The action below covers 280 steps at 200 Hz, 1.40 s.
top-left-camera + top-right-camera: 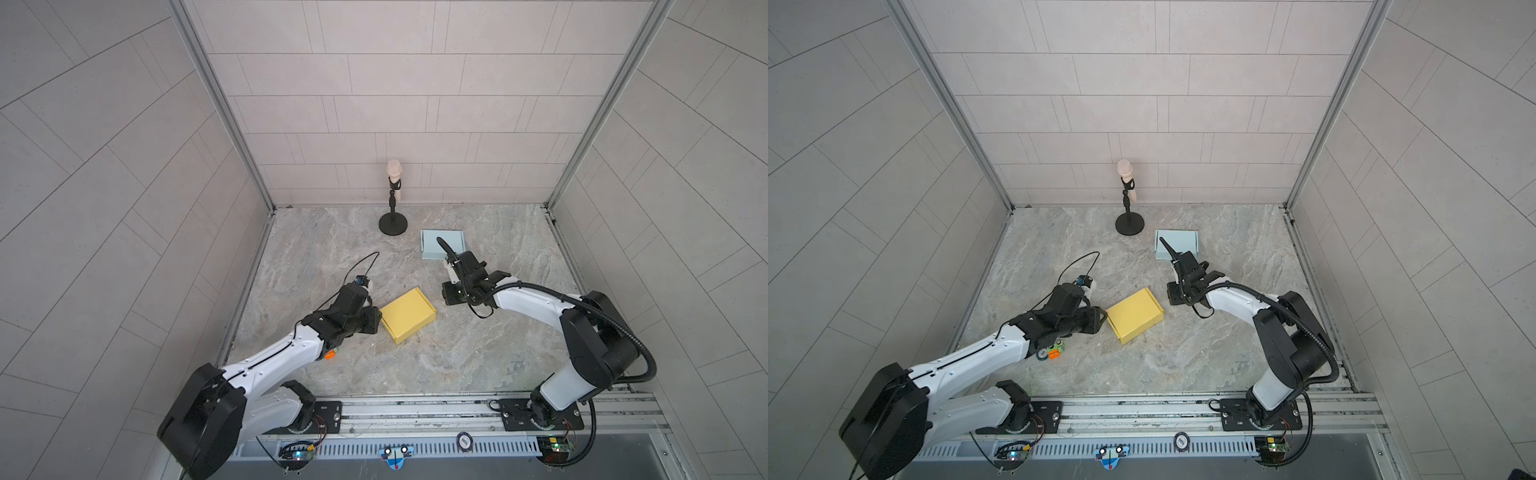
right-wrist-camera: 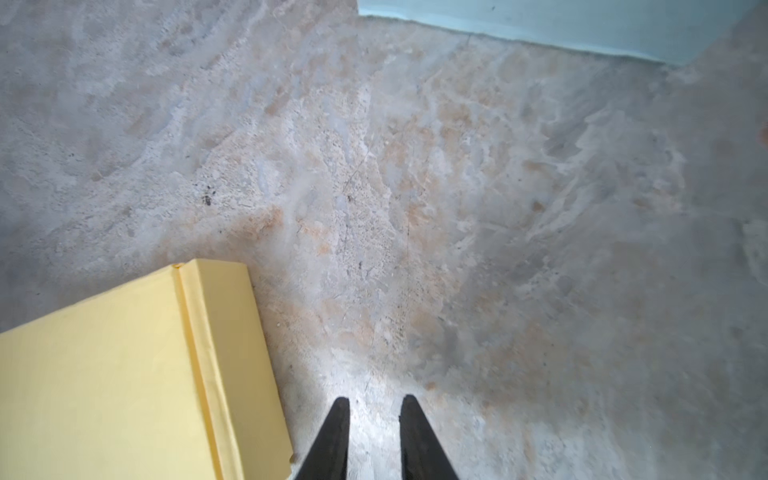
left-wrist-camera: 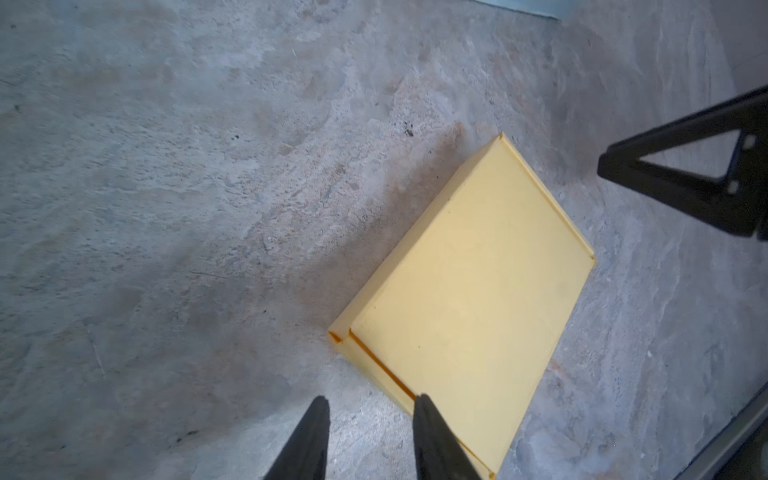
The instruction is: Fold the paper box
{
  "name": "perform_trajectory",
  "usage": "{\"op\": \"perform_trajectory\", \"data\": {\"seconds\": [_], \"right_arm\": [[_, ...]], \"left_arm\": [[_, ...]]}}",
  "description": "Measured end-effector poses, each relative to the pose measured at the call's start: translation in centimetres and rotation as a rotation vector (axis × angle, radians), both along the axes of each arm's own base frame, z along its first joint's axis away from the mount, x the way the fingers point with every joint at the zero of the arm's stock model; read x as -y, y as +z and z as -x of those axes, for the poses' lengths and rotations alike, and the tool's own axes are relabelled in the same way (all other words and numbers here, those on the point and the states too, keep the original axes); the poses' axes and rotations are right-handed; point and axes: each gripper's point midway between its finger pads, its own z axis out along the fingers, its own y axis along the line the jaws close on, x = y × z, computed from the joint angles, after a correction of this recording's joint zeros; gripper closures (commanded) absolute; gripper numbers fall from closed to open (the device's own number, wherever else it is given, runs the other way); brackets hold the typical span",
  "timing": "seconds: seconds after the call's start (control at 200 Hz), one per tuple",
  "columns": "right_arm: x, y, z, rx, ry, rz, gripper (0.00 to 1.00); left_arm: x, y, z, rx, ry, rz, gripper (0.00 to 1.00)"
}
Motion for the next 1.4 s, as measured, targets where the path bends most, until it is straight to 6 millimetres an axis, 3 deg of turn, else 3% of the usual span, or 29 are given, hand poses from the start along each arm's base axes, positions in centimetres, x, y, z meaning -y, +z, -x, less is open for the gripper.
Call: {"op": "perform_trajectory", "data": {"seconds": [0.165,0.38,0.591,0.846,1.101,1.402], "right_arm": [[0.1,0.4,3.0,0.004,0.028,0.023,0.77],[-1.6,0.7,7.5,0.009,0.088,0.021,0.80],[-3.1,-1.2,10.2,-0.033,0.111,0.018,0.81],[-4.4,-3.7,9.7,-0.071,0.103,0.014,0.81],[-5.7,-3.6,8.1,-0.056,0.099,-0.010,0.81],[-5.7,-3.8,5.6,-0.044,0.080,-0.003,0.81]], "left_arm": [[0.1,0.4,-2.4,-0.012,0.012,0.011,0.58],[0.7,0.3,-5.7,-0.018,0.018,-0.007,0.59],[0.5,-0.8,-6.2,-0.037,0.009,-0.042,0.60],[-0.3,-2.1,-5.6,-0.049,0.014,-0.084,0.61],[-0.4,-3.4,-4.6,-0.076,-0.002,-0.080,0.61],[0.1,-5.0,-2.6,-0.124,-0.032,-0.037,0.62]]}}
